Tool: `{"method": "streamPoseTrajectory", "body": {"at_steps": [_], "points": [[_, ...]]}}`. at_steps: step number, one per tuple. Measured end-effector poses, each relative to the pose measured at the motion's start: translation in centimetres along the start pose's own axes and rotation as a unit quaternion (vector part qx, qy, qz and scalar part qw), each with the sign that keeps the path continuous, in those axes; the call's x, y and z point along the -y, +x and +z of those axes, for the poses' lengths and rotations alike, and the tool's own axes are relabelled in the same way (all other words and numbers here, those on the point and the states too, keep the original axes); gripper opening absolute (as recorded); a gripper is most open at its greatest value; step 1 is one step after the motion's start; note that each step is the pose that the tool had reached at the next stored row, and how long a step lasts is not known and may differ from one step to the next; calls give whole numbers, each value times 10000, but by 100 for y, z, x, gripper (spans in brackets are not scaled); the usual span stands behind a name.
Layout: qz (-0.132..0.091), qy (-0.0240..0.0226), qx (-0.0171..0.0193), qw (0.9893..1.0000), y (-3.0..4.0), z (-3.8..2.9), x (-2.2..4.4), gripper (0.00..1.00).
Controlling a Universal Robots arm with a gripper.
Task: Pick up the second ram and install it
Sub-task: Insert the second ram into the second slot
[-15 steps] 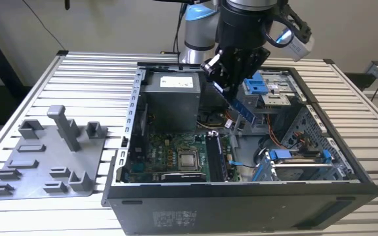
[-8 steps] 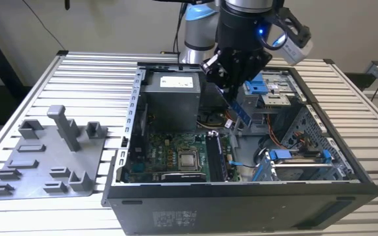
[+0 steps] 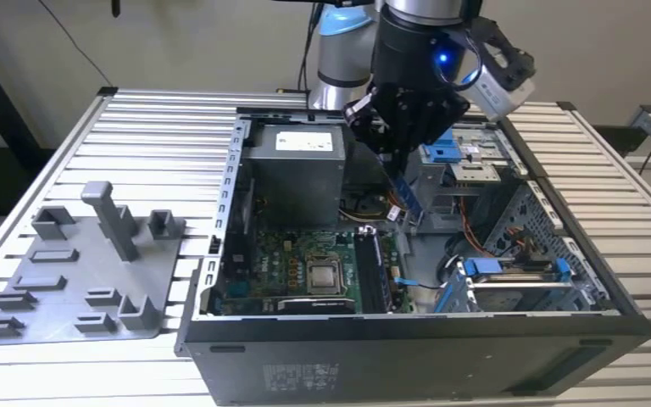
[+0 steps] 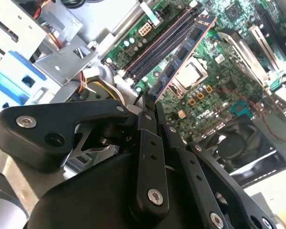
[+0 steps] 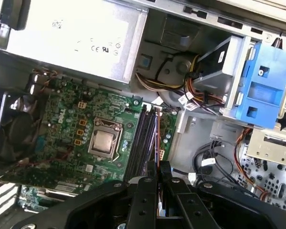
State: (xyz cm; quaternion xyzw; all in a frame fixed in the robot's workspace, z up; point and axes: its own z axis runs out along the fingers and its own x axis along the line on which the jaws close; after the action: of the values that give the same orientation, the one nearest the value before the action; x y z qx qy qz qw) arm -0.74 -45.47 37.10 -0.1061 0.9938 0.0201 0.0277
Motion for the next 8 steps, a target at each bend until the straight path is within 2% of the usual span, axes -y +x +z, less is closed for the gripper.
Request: {"method": "streamPoseTrajectory", "body": {"at_steps": [4,8], "points": [[336,19,4,9994,1,16,1,14],[675,36,4,9977,2,25,1,14]]}}
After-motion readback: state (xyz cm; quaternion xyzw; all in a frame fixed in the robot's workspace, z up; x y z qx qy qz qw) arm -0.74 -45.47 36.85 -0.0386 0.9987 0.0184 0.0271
